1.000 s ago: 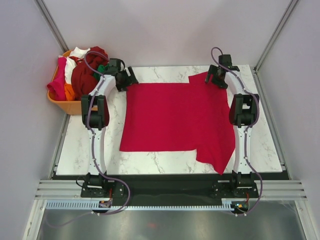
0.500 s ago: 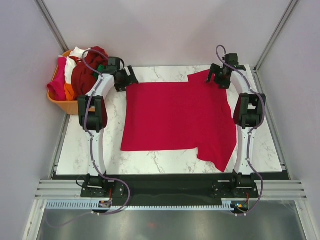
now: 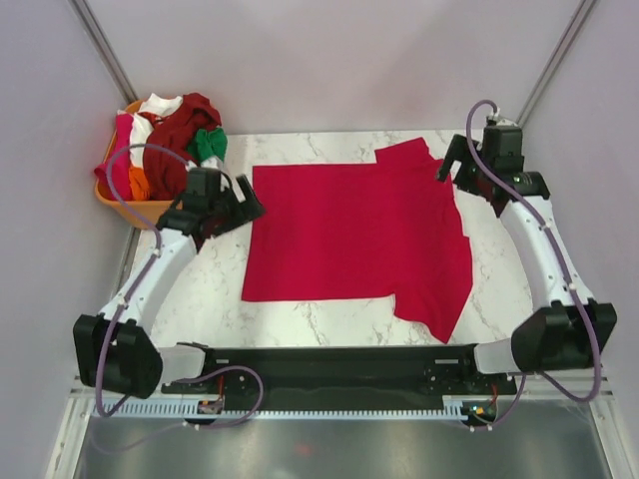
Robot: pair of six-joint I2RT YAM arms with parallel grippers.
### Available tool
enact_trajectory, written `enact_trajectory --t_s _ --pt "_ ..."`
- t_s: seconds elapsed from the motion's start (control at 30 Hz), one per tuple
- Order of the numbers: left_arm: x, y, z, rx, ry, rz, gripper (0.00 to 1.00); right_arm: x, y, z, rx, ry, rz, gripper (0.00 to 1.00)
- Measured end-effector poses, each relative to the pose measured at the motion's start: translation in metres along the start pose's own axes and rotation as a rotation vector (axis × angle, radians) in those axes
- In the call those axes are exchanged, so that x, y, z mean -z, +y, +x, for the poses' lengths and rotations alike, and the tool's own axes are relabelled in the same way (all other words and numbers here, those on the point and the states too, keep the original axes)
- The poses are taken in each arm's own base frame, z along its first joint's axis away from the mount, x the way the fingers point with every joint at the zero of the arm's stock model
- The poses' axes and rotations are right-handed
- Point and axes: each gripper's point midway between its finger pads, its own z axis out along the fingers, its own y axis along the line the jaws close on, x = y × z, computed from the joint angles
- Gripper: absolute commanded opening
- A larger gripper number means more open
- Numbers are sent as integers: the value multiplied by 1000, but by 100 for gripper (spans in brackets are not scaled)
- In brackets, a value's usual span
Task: Fold and stack the t-shirts
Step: Flatten the tshirt out
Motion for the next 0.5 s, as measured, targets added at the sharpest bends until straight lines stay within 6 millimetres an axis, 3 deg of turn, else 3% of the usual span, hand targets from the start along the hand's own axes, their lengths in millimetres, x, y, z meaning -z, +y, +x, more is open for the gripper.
enact_trajectory --t_s 0.17,0.23,0.33,0.47,0.5 --pt "8 41 131 -28 192 -113 90 39 -11 93 0 81 47 98" --pt "12 67 165 -22 250 -183 90 52 -14 120 -15 102 33 98" --pt "20 90 183 -6 250 -236 90 73 -15 144 -48 99 -3 98" --pt "22 100 192 4 243 -256 90 92 -18 158 -81 69 -40 98" --pt "21 103 196 4 248 -264 86 95 -19 160 -86 64 -42 98"
